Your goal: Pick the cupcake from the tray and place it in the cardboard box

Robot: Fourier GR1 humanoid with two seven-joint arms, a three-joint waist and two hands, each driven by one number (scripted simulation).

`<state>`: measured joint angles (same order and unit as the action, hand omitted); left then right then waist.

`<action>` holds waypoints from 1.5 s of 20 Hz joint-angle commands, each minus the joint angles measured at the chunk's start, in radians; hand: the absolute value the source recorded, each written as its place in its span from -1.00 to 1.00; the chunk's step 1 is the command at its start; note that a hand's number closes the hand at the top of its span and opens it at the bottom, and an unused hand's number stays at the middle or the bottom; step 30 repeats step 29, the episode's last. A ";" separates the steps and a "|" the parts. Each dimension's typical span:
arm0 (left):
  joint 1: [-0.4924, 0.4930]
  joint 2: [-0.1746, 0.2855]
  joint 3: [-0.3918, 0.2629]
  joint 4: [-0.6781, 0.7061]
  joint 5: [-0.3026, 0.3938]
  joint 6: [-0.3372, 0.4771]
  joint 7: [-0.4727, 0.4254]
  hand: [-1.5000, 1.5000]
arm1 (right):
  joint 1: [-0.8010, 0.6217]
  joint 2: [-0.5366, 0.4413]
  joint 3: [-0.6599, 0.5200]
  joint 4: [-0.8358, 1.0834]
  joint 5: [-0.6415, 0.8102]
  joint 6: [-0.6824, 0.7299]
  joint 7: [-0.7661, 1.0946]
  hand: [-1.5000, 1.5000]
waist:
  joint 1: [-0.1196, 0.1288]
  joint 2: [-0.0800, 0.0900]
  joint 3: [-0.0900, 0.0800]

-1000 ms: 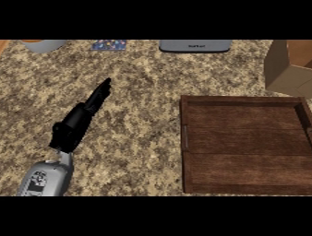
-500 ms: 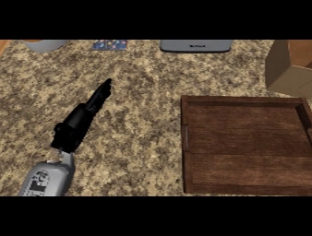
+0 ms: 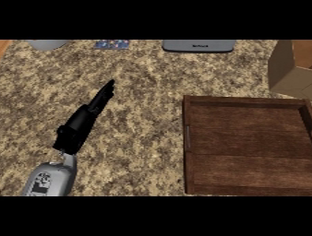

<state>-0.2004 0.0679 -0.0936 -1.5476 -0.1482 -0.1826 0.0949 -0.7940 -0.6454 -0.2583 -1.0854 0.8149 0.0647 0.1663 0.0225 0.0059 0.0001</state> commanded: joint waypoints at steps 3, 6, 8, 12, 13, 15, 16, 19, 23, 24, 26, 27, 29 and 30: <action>0.012 -0.007 -0.015 0.019 -0.028 0.008 -0.049 0.00 | -0.090 0.036 0.031 0.319 0.093 -0.168 -0.101 1.00 | 0.009 0.004 0.000; -0.046 -0.011 0.020 0.054 -0.013 0.017 -0.018 0.00 | -0.107 0.034 0.013 0.453 0.096 -0.225 -0.177 1.00 | 0.005 0.005 0.001; -0.011 0.007 0.005 0.050 -0.006 -0.021 -0.068 0.00 | -0.137 0.052 -0.028 0.539 0.064 -0.225 -0.162 1.00 | 0.017 0.010 0.001; 0.005 -0.005 -0.002 0.015 -0.008 -0.008 -0.035 0.00 | -0.165 0.040 -0.119 0.653 -0.018 -0.187 -0.152 -1.00 | 0.027 0.013 0.002; -0.053 -0.002 0.019 0.062 0.007 -0.020 -0.031 0.00 | -0.184 0.032 -0.123 0.686 -0.024 -0.174 -0.178 -1.00 | 0.022 0.015 0.002; -0.056 0.018 0.034 0.037 0.023 -0.039 -0.025 0.00 | -0.155 0.037 -0.130 0.739 -0.025 -0.206 -0.243 -1.00 | 0.023 0.014 0.002; -0.023 -0.005 -0.001 0.045 -0.022 -0.007 -0.063 0.00 | -0.158 0.038 -0.148 0.752 -0.041 -0.232 -0.278 -1.00 | 0.022 0.013 0.002; -0.015 0.002 0.000 0.006 -0.009 -0.019 -0.020 0.00 | -0.157 0.016 -0.232 0.740 -0.139 -0.206 -0.378 -1.00 | 0.015 0.009 0.003; 0.007 -0.015 -0.018 -0.036 -0.017 -0.004 0.020 0.00 | -0.144 0.018 -0.369 0.710 -0.274 -0.283 -0.466 -1.00 | 0.012 0.005 0.005; -0.027 0.023 0.037 0.016 0.022 -0.037 -0.009 0.00 | -0.157 0.012 -0.404 0.715 -0.312 -0.267 -0.477 -1.00 | 0.007 0.010 0.004; -0.014 -0.020 -0.002 -0.001 -0.007 -0.002 0.016 0.00 | -0.144 -0.016 -0.476 0.722 -0.392 -0.210 -0.523 -1.00 | -0.002 0.006 0.005; -0.012 0.000 0.003 -0.044 0.004 -0.021 0.039 0.00 | -0.151 -0.029 -0.494 0.732 -0.408 -0.213 -0.526 -1.00 | 0.011 0.006 0.005; -0.011 0.002 0.009 -0.022 -0.005 -0.014 0.021 0.00 | -0.132 -0.040 -0.528 0.745 -0.449 -0.194 -0.548 -1.00 | 0.003 0.006 0.003; -0.011 0.002 0.009 -0.022 -0.005 -0.014 0.021 0.00 | -0.132 -0.040 -0.528 0.745 -0.449 -0.194 -0.548 -1.00 | 0.003 0.006 0.003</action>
